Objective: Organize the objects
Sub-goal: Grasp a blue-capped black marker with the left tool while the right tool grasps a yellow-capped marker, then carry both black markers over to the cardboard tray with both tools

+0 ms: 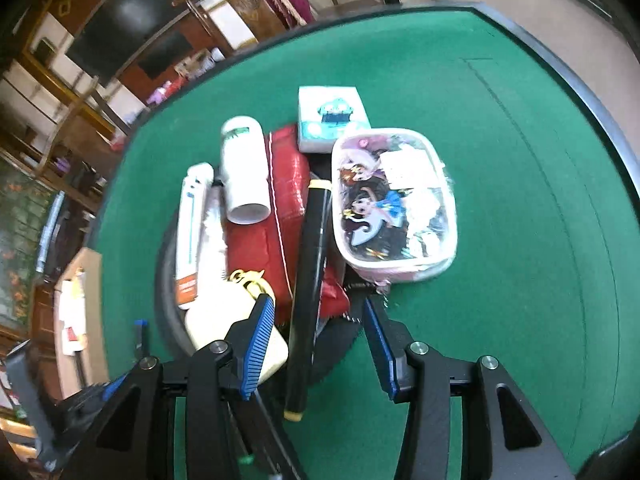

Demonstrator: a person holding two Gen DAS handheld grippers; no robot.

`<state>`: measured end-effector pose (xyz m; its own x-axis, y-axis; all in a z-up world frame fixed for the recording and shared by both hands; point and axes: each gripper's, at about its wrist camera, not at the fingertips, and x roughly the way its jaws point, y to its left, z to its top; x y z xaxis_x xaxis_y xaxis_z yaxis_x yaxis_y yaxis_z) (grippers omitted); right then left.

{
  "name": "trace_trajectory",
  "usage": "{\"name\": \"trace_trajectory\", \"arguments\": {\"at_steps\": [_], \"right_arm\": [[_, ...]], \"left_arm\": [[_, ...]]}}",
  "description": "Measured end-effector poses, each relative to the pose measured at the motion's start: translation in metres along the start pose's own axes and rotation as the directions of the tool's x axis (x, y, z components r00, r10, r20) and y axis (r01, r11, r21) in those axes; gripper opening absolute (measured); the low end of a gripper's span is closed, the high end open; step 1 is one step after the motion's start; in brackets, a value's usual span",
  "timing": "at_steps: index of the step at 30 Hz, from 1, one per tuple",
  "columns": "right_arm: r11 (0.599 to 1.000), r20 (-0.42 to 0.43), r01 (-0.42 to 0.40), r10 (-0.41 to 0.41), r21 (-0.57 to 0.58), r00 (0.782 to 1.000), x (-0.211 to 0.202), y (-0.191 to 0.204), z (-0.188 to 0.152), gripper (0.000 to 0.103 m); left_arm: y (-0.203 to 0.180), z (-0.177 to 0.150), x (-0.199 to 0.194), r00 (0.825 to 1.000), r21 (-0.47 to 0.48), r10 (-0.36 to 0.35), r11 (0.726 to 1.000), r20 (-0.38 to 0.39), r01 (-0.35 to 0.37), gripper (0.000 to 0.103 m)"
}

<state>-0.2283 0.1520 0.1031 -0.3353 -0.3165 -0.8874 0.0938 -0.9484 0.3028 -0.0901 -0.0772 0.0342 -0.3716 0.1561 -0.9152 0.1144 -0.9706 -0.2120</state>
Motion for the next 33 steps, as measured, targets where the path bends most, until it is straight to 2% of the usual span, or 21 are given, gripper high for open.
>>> {"name": "trace_trajectory", "arguments": {"at_steps": [1, 3, 5, 8, 12, 16, 18, 22, 24, 26, 33], "right_arm": [[0.999, -0.015, 0.04, -0.04, -0.015, 0.999, 0.009, 0.003, 0.001, 0.034], [0.997, -0.005, 0.066, -0.066, -0.028, 0.998, 0.016, 0.005, 0.0, 0.021], [0.998, 0.005, 0.059, -0.059, -0.036, 0.998, 0.012, 0.003, -0.003, 0.016], [0.998, 0.011, 0.029, -0.029, -0.055, 1.0, -0.006, -0.003, -0.019, 0.016], [0.992, 0.021, 0.03, -0.027, -0.121, 0.999, -0.038, -0.007, -0.054, 0.016], [0.993, 0.011, -0.014, 0.015, -0.116, 1.0, -0.063, -0.015, -0.093, 0.016], [0.993, -0.008, -0.058, 0.057, -0.101, 0.998, -0.07, -0.017, -0.114, 0.016], [0.989, -0.029, -0.091, 0.088, -0.119, 0.996, -0.075, -0.009, -0.15, 0.016], [0.985, -0.036, -0.105, 0.101, -0.134, 0.994, -0.075, -0.002, -0.161, 0.016], [0.982, -0.048, -0.121, 0.116, -0.143, 0.992, -0.071, 0.007, -0.167, 0.016], [0.966, -0.049, -0.156, 0.149, -0.205, 0.988, -0.069, 0.041, -0.176, 0.016]], "left_arm": [[0.01, -0.006, -0.006, 1.0, 0.0, 0.001, 1.0, 0.001, -0.001, 0.014], [0.008, -0.006, -0.005, 1.0, 0.002, 0.002, 1.0, 0.003, -0.002, 0.015], [0.008, -0.008, -0.006, 1.0, 0.017, 0.006, 1.0, 0.006, -0.006, 0.015], [0.006, -0.012, -0.006, 1.0, 0.026, -0.005, 1.0, 0.016, 0.005, 0.014], [0.004, -0.017, -0.008, 1.0, 0.022, -0.02, 1.0, 0.003, 0.02, 0.014], [0.005, -0.028, -0.01, 0.999, 0.004, -0.039, 0.999, -0.005, 0.039, 0.014], [0.006, -0.038, -0.014, 0.999, 0.005, -0.042, 0.999, -0.007, 0.042, 0.014], [0.0, -0.059, -0.022, 0.999, 0.012, -0.04, 0.999, -0.013, 0.041, 0.014], [-0.006, -0.073, -0.026, 1.0, 0.029, -0.023, 0.999, -0.004, 0.023, 0.014], [-0.011, -0.084, -0.029, 0.999, 0.031, -0.051, 0.998, -0.008, 0.051, 0.014], [-0.033, -0.108, -0.054, 0.999, 0.172, 0.001, 0.985, 0.043, -0.009, 0.015]]}}
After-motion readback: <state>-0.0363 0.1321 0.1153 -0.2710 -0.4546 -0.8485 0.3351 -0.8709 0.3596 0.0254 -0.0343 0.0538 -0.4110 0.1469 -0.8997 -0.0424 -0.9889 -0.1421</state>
